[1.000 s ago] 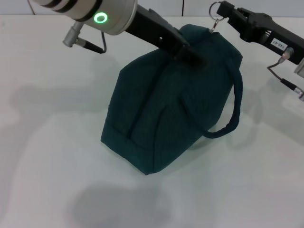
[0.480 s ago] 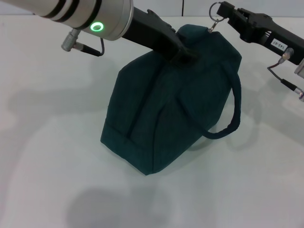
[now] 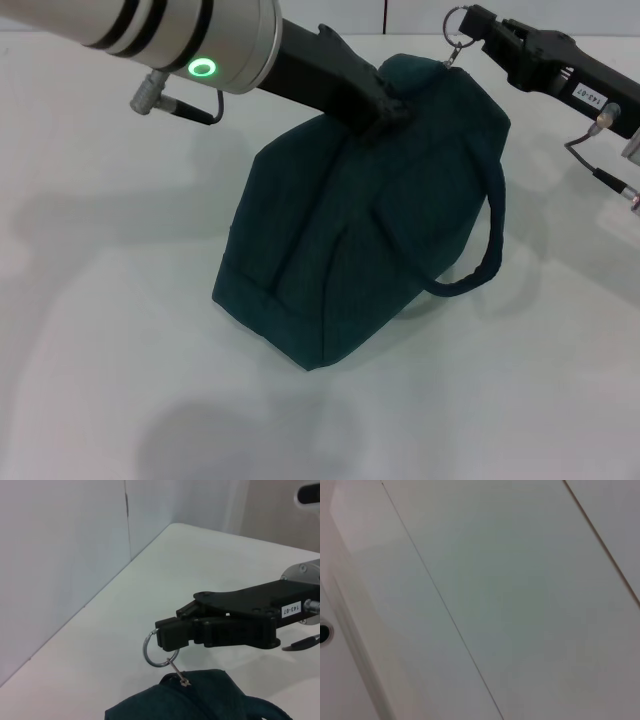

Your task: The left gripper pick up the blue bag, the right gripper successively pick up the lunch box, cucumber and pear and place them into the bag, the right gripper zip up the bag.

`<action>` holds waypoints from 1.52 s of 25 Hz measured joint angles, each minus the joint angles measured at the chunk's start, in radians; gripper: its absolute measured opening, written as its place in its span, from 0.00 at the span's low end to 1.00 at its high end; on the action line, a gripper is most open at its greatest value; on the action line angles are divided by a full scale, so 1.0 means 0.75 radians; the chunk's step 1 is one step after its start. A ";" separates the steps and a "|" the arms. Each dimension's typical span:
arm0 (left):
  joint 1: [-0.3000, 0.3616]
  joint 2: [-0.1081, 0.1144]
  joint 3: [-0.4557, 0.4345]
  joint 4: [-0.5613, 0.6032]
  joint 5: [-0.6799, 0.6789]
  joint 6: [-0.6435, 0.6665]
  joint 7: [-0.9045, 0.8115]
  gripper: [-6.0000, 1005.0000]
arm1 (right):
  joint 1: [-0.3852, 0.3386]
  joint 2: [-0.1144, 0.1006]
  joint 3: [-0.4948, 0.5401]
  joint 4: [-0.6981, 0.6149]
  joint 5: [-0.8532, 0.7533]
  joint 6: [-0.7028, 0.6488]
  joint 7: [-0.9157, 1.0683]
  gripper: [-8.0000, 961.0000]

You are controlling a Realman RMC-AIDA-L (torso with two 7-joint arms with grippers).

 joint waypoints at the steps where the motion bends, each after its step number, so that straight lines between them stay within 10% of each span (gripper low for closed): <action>1: 0.000 0.000 0.000 0.000 0.001 0.000 0.000 0.22 | 0.000 0.000 0.000 0.000 0.000 0.000 0.000 0.04; 16: 0.079 0.005 -0.071 0.077 -0.217 -0.019 0.112 0.06 | -0.086 -0.006 0.004 0.008 0.038 0.119 0.010 0.05; 38: 0.136 0.001 -0.154 -0.154 -0.388 -0.100 0.316 0.09 | -0.215 -0.014 0.017 0.023 0.105 0.015 0.002 0.13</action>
